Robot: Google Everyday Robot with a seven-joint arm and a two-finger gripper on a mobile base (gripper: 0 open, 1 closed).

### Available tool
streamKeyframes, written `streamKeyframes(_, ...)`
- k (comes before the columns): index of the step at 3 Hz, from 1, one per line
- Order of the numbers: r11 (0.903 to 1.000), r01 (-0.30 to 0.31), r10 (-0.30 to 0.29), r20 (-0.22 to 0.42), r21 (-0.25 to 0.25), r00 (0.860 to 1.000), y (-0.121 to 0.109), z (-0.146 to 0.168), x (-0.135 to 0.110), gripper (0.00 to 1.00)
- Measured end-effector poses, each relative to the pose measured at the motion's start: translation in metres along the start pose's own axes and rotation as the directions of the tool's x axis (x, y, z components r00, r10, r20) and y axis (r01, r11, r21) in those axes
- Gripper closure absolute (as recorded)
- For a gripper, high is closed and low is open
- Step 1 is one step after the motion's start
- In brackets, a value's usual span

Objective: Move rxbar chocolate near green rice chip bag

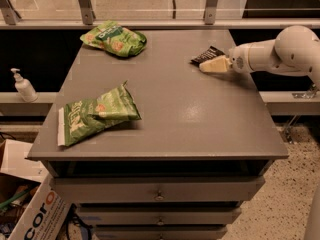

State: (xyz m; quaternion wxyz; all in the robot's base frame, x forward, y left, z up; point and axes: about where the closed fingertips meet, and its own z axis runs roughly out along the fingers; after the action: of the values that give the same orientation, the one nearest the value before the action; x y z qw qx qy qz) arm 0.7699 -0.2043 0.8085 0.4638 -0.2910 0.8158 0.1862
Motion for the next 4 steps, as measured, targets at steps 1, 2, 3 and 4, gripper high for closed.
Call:
streamKeyframes(1, 1.0000, 0.001, -0.001, -0.001, -0.001, 1.000, 0.0001, -0.0009, -0.0014, 0.64)
streamKeyframes(2, 1.0000, 0.001, -0.001, -0.001, -0.001, 1.000, 0.0003, -0.0028, -0.0046, 0.87)
streamKeyframes(3, 1.0000, 0.001, -0.001, -0.001, -0.001, 1.000, 0.0003, -0.0038, -0.0064, 1.00)
streamKeyframes(4, 1.0000, 0.001, -0.001, -0.001, -0.001, 1.000, 0.0004, -0.0042, -0.0069, 1.00)
